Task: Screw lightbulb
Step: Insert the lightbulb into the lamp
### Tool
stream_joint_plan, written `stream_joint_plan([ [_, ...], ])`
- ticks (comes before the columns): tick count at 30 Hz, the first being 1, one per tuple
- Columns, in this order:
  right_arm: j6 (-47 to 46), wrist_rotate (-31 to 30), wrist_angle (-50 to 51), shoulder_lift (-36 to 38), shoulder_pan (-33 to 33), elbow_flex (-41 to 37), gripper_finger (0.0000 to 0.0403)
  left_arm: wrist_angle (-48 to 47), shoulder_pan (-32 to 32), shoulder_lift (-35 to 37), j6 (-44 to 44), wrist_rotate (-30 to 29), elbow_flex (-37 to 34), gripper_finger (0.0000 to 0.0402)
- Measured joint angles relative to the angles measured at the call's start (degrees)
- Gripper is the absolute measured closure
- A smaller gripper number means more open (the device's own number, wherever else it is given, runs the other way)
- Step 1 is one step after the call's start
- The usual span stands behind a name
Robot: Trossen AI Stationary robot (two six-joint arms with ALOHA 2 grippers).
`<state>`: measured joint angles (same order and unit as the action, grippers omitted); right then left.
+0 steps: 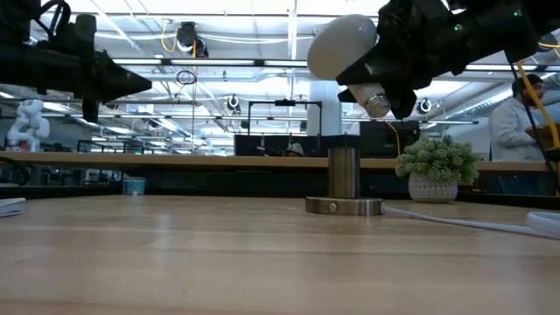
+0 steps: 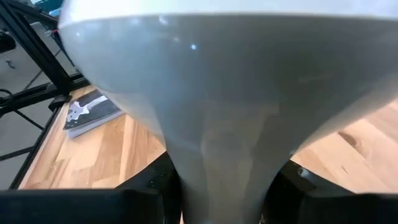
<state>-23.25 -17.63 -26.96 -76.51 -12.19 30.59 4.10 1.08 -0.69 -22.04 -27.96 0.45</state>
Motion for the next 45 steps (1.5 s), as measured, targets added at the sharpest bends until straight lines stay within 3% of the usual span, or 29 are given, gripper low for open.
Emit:
stream_joint_plan([
  [18, 2.92, -0.02, 0.04, 0.0, 0.07, 0.03, 0.0254, 13.31, 0.07, 0.0, 0.45, -0.81, 0.11, 0.0401],
  [21, 2.93, -0.02, 0.04, 0.0, 0.07, 0.07, 0.0254, 11.17, 0.34, -0.25, 4.6, 3.72, 3.36, 0.0401],
  [24, 3.38, -0.02, -0.03, 0.0, 0.24, 0.09, 0.0253, 7.77, 1.41, -2.16, 6.0, 3.98, 8.17, 0.0401],
  [26, 3.85, -0.04, -0.33, 0.0, 0.24, 0.09, 0.0253, 6.06, 2.4, -4.9, 7.0, 4.33, 11.34, 0.0401],
  [31, 5.39, 0.0, -3.28, 0.0, 0.79, 0.11, 0.0253, -0.49, 5.13, -17.95, 6.02, 13.13, 18.47, 0.0401],
  [36, 6.37, -0.05, -5.93, 0.02, 1.97, 0.11, 0.0253, -0.63, 6.03, -32.45, 5.45, 12.02, 19.28, 0.0401],
  [39, 6.14, 1.2, -5.58, 0.02, 2.05, 0.11, 0.0253, 2.32, 6.01, -39.58, 2.85, 12.54, 19.28, 0.0401],
  [45, 6.36, 1.79, -5.64, 0.02, 2.03, 0.11, 0.0252, 15.23, 5.92, -52.79, 4.56, 24.47, 19.35, 0.0401],
])
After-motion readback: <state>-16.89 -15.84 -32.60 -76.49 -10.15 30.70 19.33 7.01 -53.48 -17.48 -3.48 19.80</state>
